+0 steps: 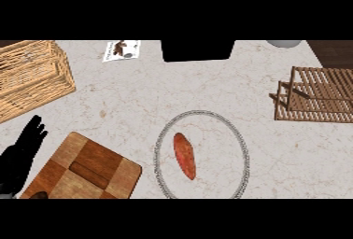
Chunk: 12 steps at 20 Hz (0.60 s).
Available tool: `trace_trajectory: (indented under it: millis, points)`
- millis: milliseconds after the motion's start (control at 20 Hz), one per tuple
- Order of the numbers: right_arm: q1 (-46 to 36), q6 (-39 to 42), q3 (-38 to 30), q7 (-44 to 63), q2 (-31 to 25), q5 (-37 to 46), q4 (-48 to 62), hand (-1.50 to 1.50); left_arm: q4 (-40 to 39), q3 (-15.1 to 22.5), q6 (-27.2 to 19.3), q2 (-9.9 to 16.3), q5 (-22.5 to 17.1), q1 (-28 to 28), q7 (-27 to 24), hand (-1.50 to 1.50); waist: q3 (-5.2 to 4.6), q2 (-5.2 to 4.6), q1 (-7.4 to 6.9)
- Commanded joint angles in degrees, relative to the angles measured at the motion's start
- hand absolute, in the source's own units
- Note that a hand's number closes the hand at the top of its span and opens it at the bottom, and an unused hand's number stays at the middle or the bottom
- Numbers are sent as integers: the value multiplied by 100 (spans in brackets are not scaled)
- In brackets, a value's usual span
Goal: Pick the cupcake from the placemat and place it in the tiered shelf
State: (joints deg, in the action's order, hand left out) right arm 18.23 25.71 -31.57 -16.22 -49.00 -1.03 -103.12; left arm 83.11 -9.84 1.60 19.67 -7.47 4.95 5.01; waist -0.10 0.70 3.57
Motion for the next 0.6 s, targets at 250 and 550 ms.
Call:
trace_trajectory:
  millis: [250, 550]
  points:
    - [477, 1745, -2746, 473, -679, -2263, 545, 150, -285, -68, 89, 10, 2, -368, 18, 0, -1, -37, -149]
    - [-108, 1324, -3283, 1450, -1194, -2193, 786, 150, -381, -35, 301, -19, 47, -334, -178, 0, 3, -64, -305]
